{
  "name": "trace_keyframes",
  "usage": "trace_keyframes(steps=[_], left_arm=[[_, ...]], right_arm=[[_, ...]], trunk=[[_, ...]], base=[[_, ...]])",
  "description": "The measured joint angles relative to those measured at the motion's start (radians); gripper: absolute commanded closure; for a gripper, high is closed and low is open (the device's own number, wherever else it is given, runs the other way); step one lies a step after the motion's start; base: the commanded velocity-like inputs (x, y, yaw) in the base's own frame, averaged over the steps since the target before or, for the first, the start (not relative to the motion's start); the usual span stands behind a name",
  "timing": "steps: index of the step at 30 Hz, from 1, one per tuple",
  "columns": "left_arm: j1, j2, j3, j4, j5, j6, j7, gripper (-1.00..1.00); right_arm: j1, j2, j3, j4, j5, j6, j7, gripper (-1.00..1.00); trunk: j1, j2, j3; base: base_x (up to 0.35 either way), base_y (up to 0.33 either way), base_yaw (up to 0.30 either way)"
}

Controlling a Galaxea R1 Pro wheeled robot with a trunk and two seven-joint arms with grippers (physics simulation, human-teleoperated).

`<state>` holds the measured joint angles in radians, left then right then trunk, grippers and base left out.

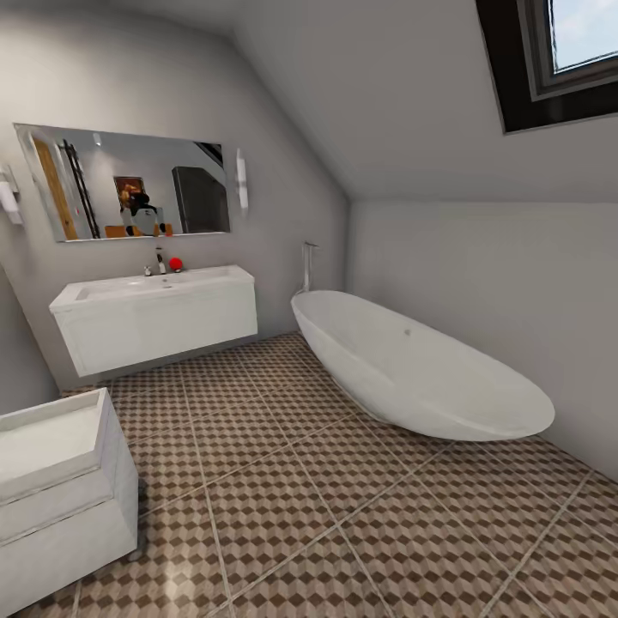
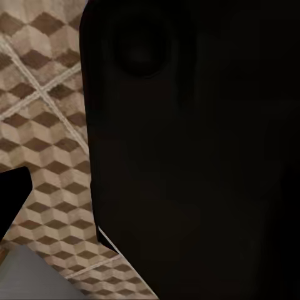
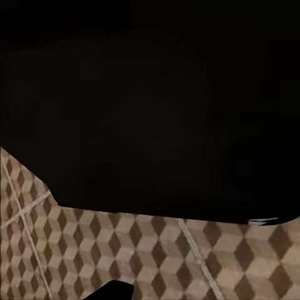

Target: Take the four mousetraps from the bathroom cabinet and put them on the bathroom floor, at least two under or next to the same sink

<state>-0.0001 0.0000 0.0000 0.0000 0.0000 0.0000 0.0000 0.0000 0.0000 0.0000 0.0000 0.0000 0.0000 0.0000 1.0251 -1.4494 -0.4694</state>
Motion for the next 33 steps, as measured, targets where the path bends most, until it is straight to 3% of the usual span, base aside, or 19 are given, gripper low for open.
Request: trace_keyframes(steps=[11,20,33], left_arm=[[0.057,-0.056,-0.005,-0.002,-0.002,-0.002,-0.001,-1.0],[0.08,-0.106,-0.006,-0.003,-0.003,-0.001,0.002,-1.0],[0.079,-0.098,-0.006,-0.069,-0.008,0.016,0.003,-1.0]], right_arm=[[-0.054,0.047,-0.003,0.01,0.0,-0.004,0.004,-1.0],[-0.061,0.049,0.003,0.01,0.001,-0.016,0.003,-1.0],[-0.072,0.024,0.001,-0.049,0.007,-0.013,0.007,-1.0]], trunk=[[0.0,0.0,0.0],[0.0,0.0,0.0],[0.0,0.0,0.0]], base=[[0.0,0.0,0.0],[0.0,0.0,0.0],[0.0,0.0,0.0]])
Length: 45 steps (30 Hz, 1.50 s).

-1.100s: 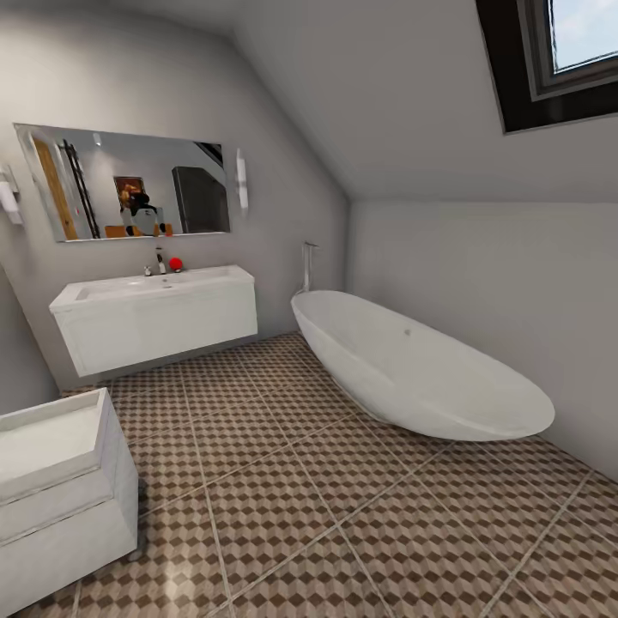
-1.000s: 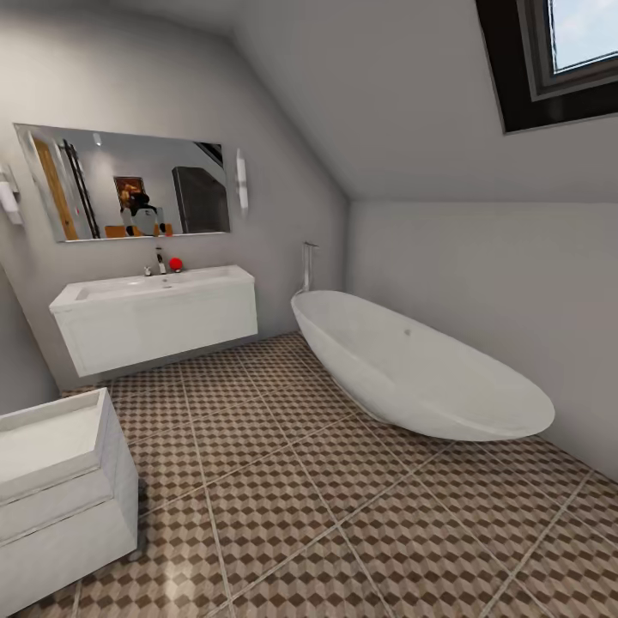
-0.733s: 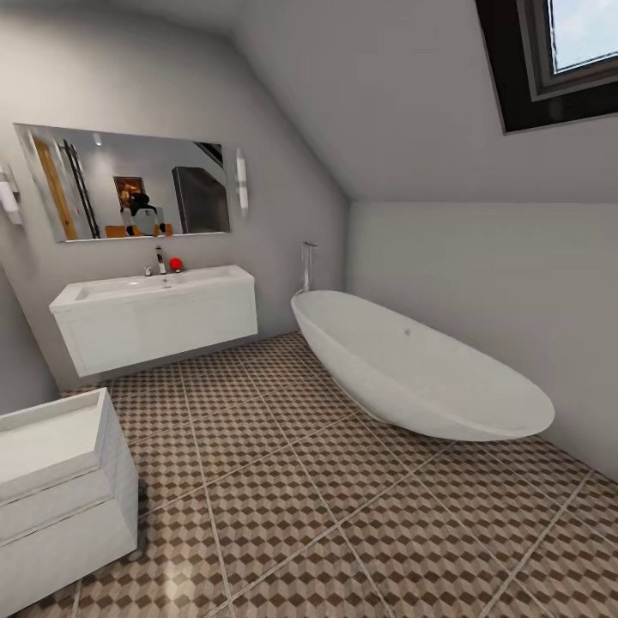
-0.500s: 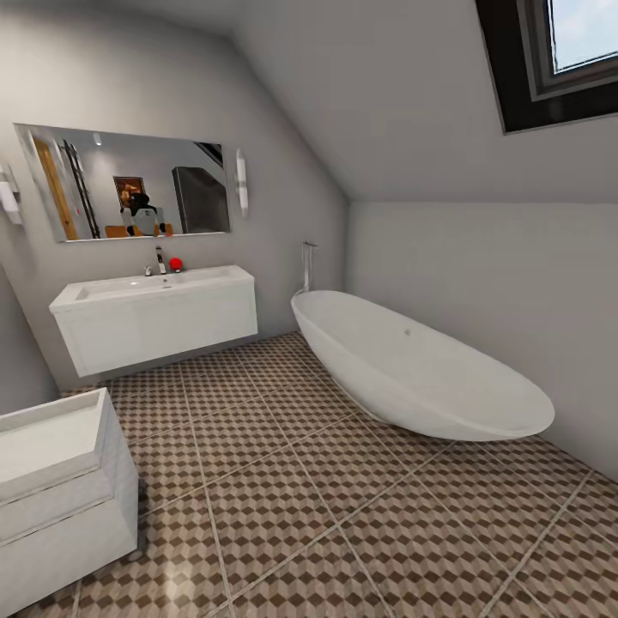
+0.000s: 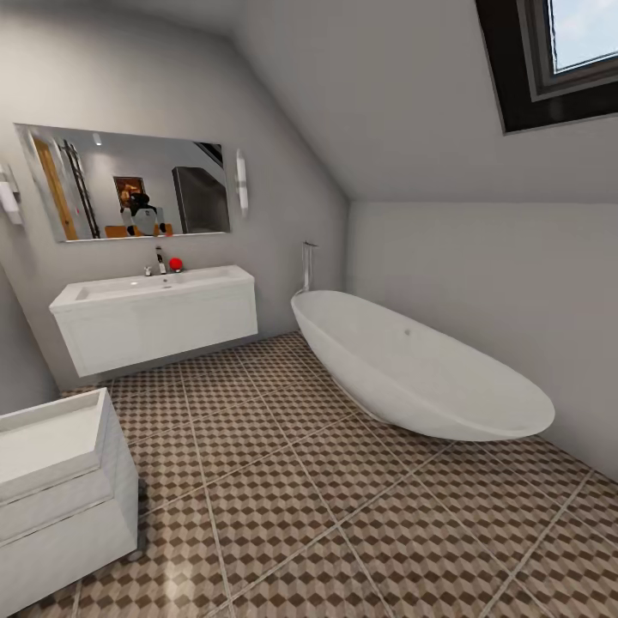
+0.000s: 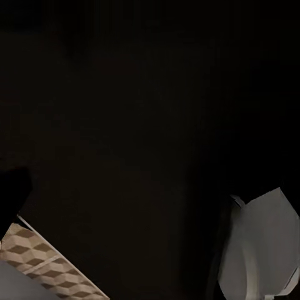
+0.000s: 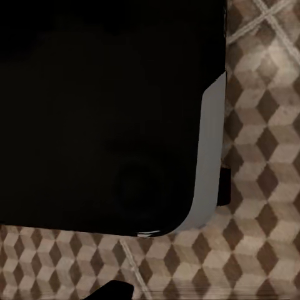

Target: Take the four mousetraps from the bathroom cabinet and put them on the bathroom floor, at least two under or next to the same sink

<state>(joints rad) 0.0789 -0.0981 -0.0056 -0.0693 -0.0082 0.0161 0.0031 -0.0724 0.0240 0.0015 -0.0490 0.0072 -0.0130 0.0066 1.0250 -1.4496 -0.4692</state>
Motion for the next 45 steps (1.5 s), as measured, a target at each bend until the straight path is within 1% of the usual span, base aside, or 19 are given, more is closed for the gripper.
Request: trace_keyframes(steps=[5,8,9,10,11,12,13,15,17,18,20,21,24,28,29,31,34,39,45], left_arm=[[-0.006,0.005,0.001,-0.027,0.0,0.025,0.012,-1.0],[-0.012,0.006,0.001,-0.044,0.0,0.041,0.027,-1.0],[-0.013,0.005,0.002,-0.125,0.0,0.152,0.054,-1.0],[-0.018,0.004,0.002,-0.265,0.0,0.178,0.074,-1.0],[-0.02,0.004,0.002,-0.463,0.0,0.191,0.08,-1.0],[-0.023,0.004,0.002,-0.698,0.0,0.205,0.085,-1.0],[-0.041,0.004,0.002,-0.856,-0.001,0.236,0.093,-1.0],[-0.055,0.005,0.002,-0.905,-0.001,0.286,0.101,-1.0],[-0.075,0.005,0.002,-0.936,0.0,0.317,0.104,-1.0],[-0.107,0.005,0.002,-0.967,-0.001,0.357,0.106,-1.0],[-0.149,0.004,0.003,-0.984,-0.001,0.39,0.107,-1.0],[-0.187,0.002,0.003,-0.99,-0.001,0.412,0.108,-1.0],[-0.253,0.0,0.003,-0.992,0.0,0.432,0.108,-1.0],[-0.317,-0.001,0.003,-0.989,0.001,0.44,0.108,-1.0],[-0.351,-0.001,0.003,-0.984,0.001,0.453,0.107,-1.0],[-0.377,-0.001,0.003,-0.982,0.002,0.474,0.107,-1.0],[-0.461,0.001,0.007,-0.972,0.002,0.577,0.109,-1.0],[-0.52,-0.001,0.019,-0.957,0.004,0.616,0.103,-1.0],[-0.561,-0.003,0.022,-0.954,0.005,0.619,0.101,-1.0]], right_arm=[[-0.005,-0.028,-0.002,-0.028,0.014,0.003,0.001,-1.0],[-0.022,-0.045,-0.002,-0.045,0.02,0.006,-0.001,-1.0],[-0.052,-0.062,-0.003,-0.086,0.02,0.006,-0.001,-1.0],[-0.091,-0.072,-0.003,-0.221,0.019,0.007,-0.001,-1.0],[-0.107,-0.075,-0.003,-0.452,0.018,0.007,-0.001,-1.0],[-0.122,-0.077,-0.003,-0.55,0.018,0.008,-0.001,-1.0],[-0.145,-0.081,-0.003,-0.522,0.018,0.008,-0.001,-1.0],[-0.179,-0.085,-0.003,-0.524,0.019,0.008,-0.002,-1.0],[-0.204,-0.086,-0.004,-0.525,0.019,0.009,-0.002,-1.0],[-0.236,-0.087,-0.004,-0.527,0.019,0.01,-0.002,-1.0],[-0.269,-0.088,-0.005,-0.527,0.019,0.022,-0.001,-1.0],[-0.296,-0.088,-0.005,-0.527,0.021,0.06,-0.002,-1.0],[-0.35,-0.087,-0.005,-0.529,0.022,0.149,-0.002,-1.0],[-0.4,-0.087,-0.006,-0.53,0.022,0.192,-0.001,-1.0],[-0.42,-0.087,-0.006,-0.53,0.022,0.204,-0.001,-1.0],[-0.433,-0.087,-0.006,-0.53,0.022,0.21,-0.001,-1.0],[-0.47,-0.087,-0.005,-0.53,0.022,0.22,-0.001,-1.0],[-0.492,-0.088,-0.004,-0.529,0.022,0.222,0.006,-1.0],[-0.496,-0.087,-0.003,-0.526,0.022,0.213,0.01,-1.0]], trunk=[[0.0,0.0,0.0],[0.0,0.0,0.0],[0.0,0.0,0.0],[0.0,0.0,0.0],[0.0,0.0,0.0],[0.0,0.0,0.0],[0.0,0.0,0.0],[0.0,0.0,0.0],[0.0,0.0,0.0],[0.0,0.0,0.001],[0.0,0.0,0.0],[0.0,0.0,0.001],[0.0,0.0,0.001],[0.0,0.0,0.0],[0.0,0.0,0.001],[0.0,0.0,0.0],[0.0,0.0,0.0],[0.0,0.0,0.0],[0.0,0.0,0.0]], base=[[0.0,0.0,0.0],[0.0,0.0,0.0],[0.0,0.0,0.0],[0.0,0.0,0.0],[0.0,0.0,0.0],[0.0,0.0,0.0],[0.0,0.0,0.0],[0.0,0.0,0.0],[0.0,0.0,0.0],[0.0,0.0,0.0],[0.0,0.0,0.0],[0.0,0.0,0.0],[0.0,0.0,0.0],[0.0,0.0,0.0],[0.0,0.0,0.0],[0.0,0.0,0.0],[0.0,0.0,0.0],[0.0,0.0,0.0],[0.0,0.0,-0.018]])
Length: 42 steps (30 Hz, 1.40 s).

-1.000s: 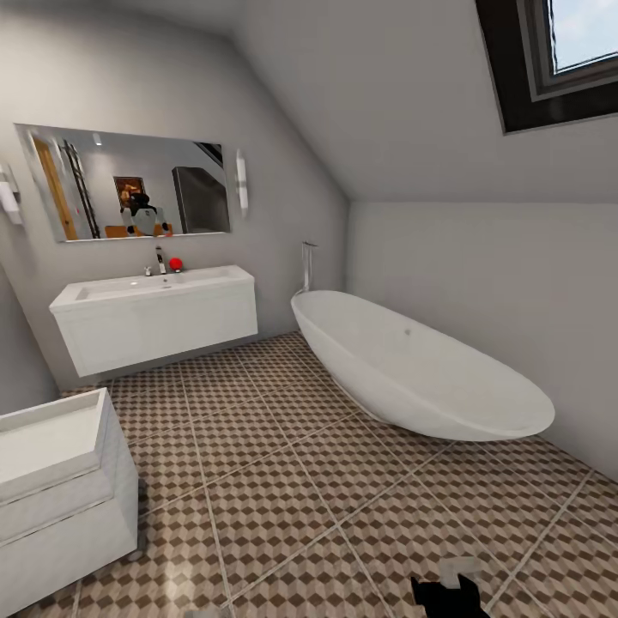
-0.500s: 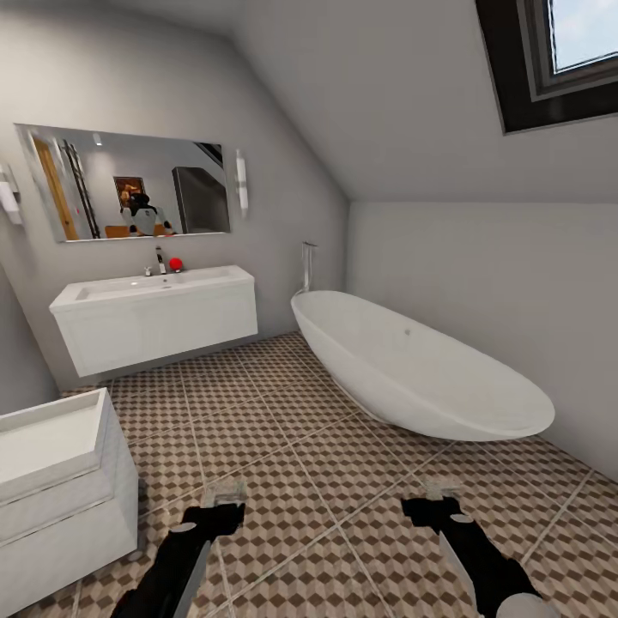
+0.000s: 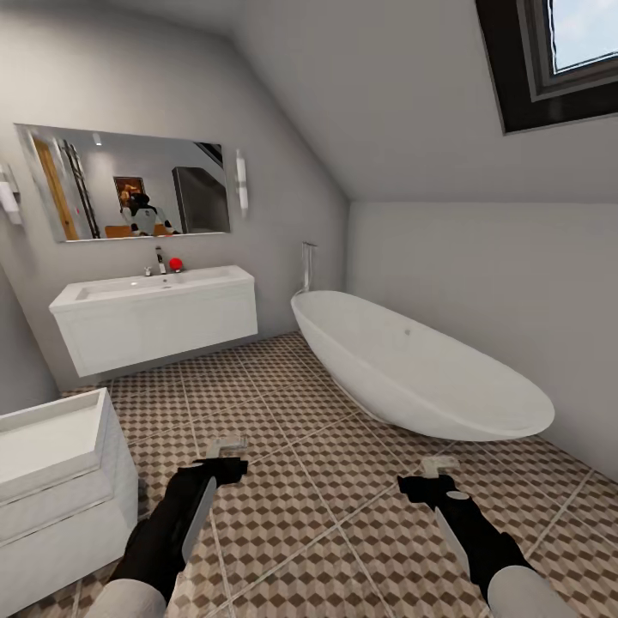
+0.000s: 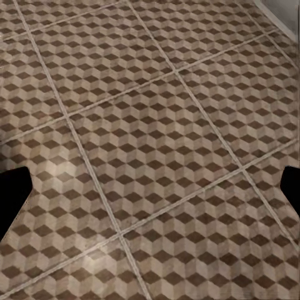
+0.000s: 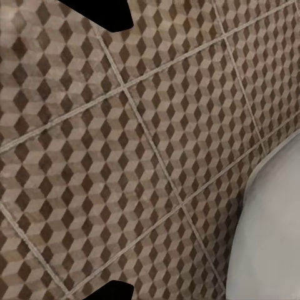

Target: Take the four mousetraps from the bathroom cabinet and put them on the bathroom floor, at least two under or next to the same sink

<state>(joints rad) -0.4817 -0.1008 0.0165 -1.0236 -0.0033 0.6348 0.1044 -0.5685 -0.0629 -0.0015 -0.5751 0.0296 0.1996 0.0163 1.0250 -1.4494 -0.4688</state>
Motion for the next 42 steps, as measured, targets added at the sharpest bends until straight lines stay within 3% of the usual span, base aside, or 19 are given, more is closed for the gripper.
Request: trace_keyframes(steps=[9,28,42], left_arm=[[-0.058,0.011,0.004,-0.001,-0.002,0.0,0.001,-1.0],[-0.061,0.012,0.025,0.011,-0.003,-0.003,0.002,-1.0],[-0.061,-0.007,0.023,0.017,0.001,-0.009,0.0,-1.0]], right_arm=[[0.0,0.0,-0.002,0.0,0.0,-0.003,-0.008,-1.0],[0.0,0.0,0.0,0.03,-0.012,-0.005,-0.01,-1.0],[0.0,0.002,-0.003,0.056,-0.014,-0.007,-0.007,-1.0]], trunk=[[0.0,0.0,0.0],[0.0,0.0,0.0],[0.0,0.0,0.0]], base=[[0.0,0.0,-0.236],[0.0,0.0,-0.296],[0.0,0.0,-0.285]])
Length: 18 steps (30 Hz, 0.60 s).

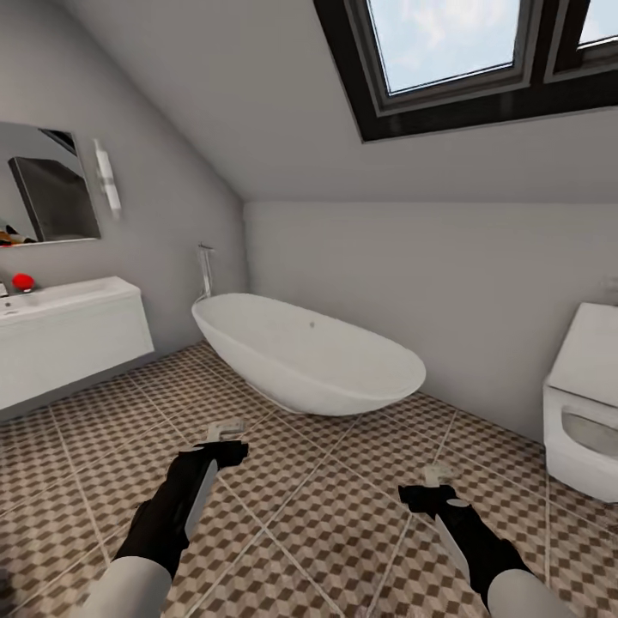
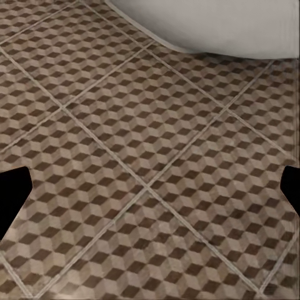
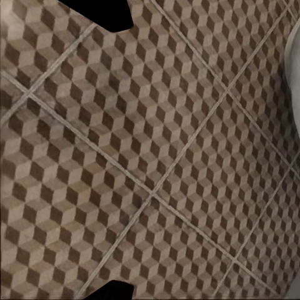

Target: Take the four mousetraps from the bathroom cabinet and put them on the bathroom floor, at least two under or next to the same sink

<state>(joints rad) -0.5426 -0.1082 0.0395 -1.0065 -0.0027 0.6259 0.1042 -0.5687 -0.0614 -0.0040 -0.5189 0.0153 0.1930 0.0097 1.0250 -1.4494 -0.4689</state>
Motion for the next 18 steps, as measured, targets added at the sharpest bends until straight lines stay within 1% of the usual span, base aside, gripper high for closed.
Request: trace_keyframes(steps=[4,8,12,18], left_arm=[[0.0,-0.002,0.0,0.0,0.0,0.001,0.0,-1.0],[0.0,0.001,0.003,0.008,-0.001,-0.001,0.0,-1.0],[0.0,-0.002,0.003,0.034,-0.001,-0.025,0.0,-1.0],[0.0,-0.003,0.003,0.042,0.002,-0.043,0.0,-1.0]], right_arm=[[0.0,0.0,-0.001,0.001,0.0,-0.001,0.0,-1.0],[0.0,0.001,0.0,0.003,-0.002,-0.001,-0.001,-1.0],[0.0,0.003,-0.001,0.005,-0.002,-0.001,-0.001,-1.0],[0.0,0.003,-0.001,0.005,-0.002,-0.001,-0.001,-1.0]], trunk=[[0.0,0.0,0.0],[0.0,0.0,0.0],[0.0,0.0,0.0],[0.0,0.0,0.0]], base=[[0.0,0.0,-0.285],[0.0,0.0,-0.285],[0.0,0.0,-0.285],[0.0,0.0,-0.285]])
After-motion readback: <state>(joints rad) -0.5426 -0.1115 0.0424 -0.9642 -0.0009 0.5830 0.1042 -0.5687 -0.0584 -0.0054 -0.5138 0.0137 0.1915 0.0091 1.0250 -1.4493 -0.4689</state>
